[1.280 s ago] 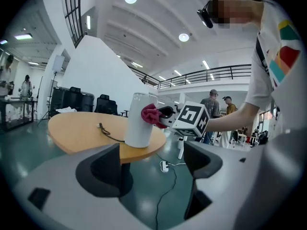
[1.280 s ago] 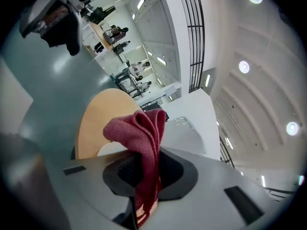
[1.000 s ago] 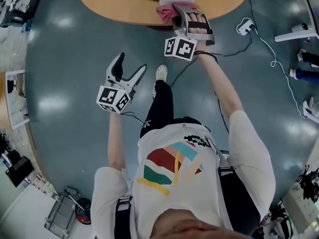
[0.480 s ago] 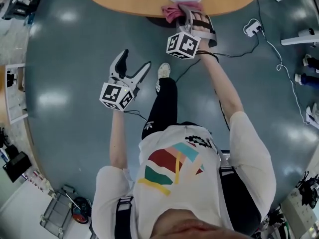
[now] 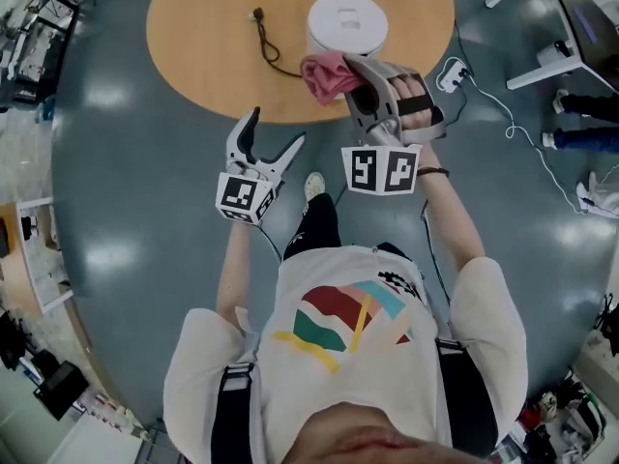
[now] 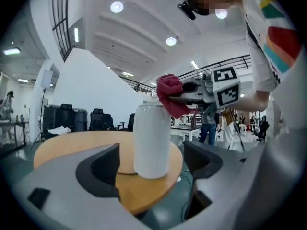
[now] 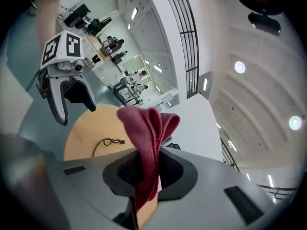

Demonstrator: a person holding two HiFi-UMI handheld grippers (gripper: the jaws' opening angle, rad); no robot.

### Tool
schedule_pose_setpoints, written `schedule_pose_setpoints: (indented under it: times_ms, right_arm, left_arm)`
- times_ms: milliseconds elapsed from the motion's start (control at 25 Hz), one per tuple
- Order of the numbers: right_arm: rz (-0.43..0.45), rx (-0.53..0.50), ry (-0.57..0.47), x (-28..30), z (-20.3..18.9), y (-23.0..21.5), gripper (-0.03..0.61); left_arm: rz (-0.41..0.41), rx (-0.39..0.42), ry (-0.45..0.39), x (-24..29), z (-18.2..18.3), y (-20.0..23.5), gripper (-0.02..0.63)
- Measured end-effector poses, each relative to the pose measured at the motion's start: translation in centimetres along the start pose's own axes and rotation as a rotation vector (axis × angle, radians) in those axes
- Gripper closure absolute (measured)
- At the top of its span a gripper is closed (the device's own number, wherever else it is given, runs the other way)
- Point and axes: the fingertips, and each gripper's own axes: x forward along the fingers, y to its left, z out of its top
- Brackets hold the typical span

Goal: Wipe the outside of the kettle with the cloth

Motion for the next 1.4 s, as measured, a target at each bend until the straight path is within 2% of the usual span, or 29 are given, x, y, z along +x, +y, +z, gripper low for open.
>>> schedule_pose_setpoints:
  times_ms: [80, 240, 360, 560, 840, 1120, 1400]
  right_arm:
    - [-0.017, -0.007, 0.038, 1.2, -1.0, -4.2, 0.531]
    - [-0.042, -0.055, 0.088, 4.2, -4.8, -11.1, 0.531]
    - [0.013, -0.055, 0.095, 7.5, -6.6, -13.4, 0.531]
    - [0.230, -0.108, 0.124, 12.9, -9.2, -12.6, 0.532]
    - [0.508, -0.190, 0.184, 16.0, -11.0, -8.6, 0.531]
    - [0.608, -0.236, 0.203, 16.3, -11.0, -6.9, 0.532]
    - [0.649, -0.254, 0.224, 15.5, -10.3, -6.0, 0.531]
  left_arm:
    - [-0.025, 0.045, -0.041, 3.0, 3.4, 0.2, 0.167]
    - [-0.068, 0.039, -0.138, 8.5, 9.1, -1.2, 0.167]
    - [-0.072, 0.028, -0.161, 11.3, 11.2, -2.0, 0.167]
    - [-0.052, 0.011, -0.137, 14.8, 12.2, -3.4, 0.167]
    - [-0.084, 0.092, -0.098, 15.9, 11.7, -4.9, 0.167]
    - [-0.088, 0.174, -0.069, 15.6, 11.1, -5.9, 0.167]
    - [-0.084, 0.180, -0.062, 15.2, 11.3, -5.4, 0.167]
